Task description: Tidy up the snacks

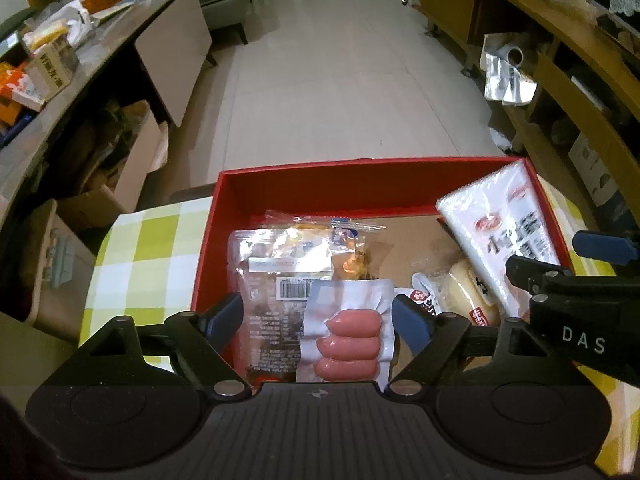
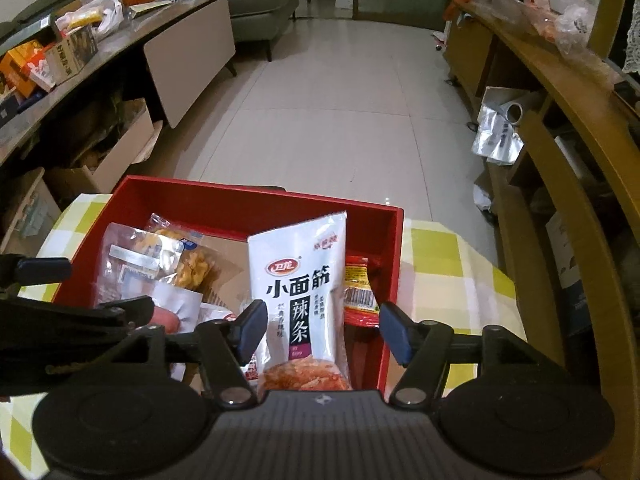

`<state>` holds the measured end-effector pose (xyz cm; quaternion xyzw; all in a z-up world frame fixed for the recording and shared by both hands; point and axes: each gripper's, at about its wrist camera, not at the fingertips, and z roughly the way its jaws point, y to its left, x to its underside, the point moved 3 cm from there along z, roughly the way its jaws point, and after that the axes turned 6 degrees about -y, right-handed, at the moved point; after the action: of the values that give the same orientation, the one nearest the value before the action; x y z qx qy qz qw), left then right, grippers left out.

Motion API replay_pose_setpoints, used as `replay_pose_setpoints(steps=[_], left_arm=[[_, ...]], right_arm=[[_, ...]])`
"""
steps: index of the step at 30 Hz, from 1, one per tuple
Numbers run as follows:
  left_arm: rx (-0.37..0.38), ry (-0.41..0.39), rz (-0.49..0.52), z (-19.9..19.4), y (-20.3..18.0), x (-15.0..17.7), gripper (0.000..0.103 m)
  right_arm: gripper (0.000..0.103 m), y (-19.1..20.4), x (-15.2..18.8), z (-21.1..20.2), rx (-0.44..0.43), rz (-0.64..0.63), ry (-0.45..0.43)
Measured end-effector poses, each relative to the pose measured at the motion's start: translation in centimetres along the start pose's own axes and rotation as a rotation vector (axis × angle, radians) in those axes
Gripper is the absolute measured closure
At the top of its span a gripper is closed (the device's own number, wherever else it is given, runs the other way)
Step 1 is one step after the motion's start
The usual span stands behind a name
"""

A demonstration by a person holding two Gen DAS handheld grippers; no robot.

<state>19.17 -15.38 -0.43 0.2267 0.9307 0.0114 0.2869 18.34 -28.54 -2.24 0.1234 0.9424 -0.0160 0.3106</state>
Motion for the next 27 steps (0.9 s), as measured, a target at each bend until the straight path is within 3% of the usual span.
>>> replay_pose_setpoints(steps=[6,16,22,27], left_arm=[[0.004,0.009,-0.021,-0.8,0.8,0.8,0.016],[0.057,0.105,-0.028,-2.2,1.0,5.7,0.016],[0.073,0.204,-0.050,0.0,0.0,7.9,0.016],[0.061,0.248,-0.056,2.0,-0.7,8.7,0.016]], right_arm=[[0.032,-0.1,0.3,-1.0,0.021,-0.008,-0.014],[0.031,1.2,3.2,-5.2,-0.031,-0.054,-0.008],[0.025,2.4,5.4,-6.6,-0.066,-0.059,0.039],[0.025,2.5,6.5,-5.2,-0.065,-0.044,0.107]])
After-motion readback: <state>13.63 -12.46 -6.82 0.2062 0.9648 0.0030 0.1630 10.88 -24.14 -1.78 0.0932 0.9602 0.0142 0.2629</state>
